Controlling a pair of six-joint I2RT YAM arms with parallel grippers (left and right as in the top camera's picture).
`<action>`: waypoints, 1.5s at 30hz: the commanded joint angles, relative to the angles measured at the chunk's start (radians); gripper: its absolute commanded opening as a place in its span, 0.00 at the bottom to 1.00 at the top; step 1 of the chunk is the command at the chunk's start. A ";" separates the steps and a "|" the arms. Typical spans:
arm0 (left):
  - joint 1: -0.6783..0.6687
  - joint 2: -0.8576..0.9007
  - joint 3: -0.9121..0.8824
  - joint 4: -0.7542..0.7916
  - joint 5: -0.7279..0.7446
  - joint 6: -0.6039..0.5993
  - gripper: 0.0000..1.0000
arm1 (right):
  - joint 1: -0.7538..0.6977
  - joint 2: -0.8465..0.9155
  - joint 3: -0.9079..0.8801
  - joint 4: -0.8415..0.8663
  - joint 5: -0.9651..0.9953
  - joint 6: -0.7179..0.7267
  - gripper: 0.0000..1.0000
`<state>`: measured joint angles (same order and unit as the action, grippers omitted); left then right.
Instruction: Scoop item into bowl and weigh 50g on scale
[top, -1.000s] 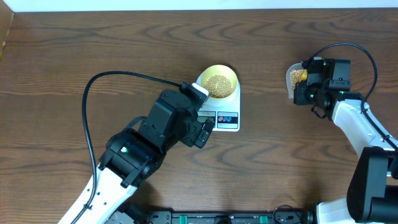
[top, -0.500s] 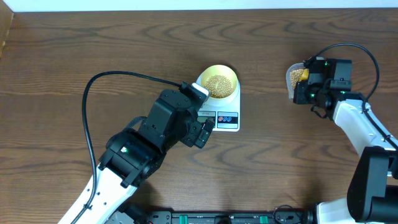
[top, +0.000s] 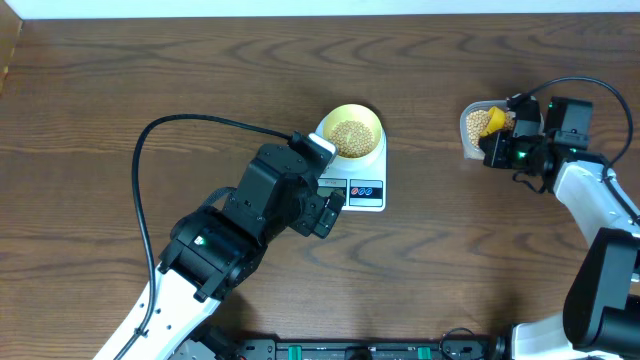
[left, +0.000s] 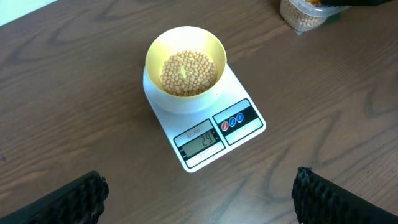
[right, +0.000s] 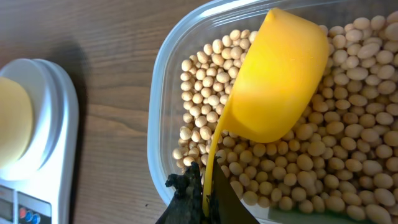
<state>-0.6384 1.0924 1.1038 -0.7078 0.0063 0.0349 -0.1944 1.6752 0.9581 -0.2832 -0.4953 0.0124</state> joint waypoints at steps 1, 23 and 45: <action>0.004 0.005 0.000 -0.003 0.009 0.017 0.97 | -0.016 0.012 -0.006 0.007 -0.114 -0.006 0.01; 0.004 0.005 0.000 -0.003 0.009 0.017 0.97 | -0.048 0.012 -0.006 0.005 -0.148 -0.006 0.01; 0.004 0.005 0.000 -0.003 0.009 0.017 0.97 | -0.135 0.012 -0.006 0.002 -0.222 0.002 0.01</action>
<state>-0.6384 1.0924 1.1038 -0.7078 0.0059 0.0349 -0.3195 1.6794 0.9543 -0.2867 -0.6857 0.0147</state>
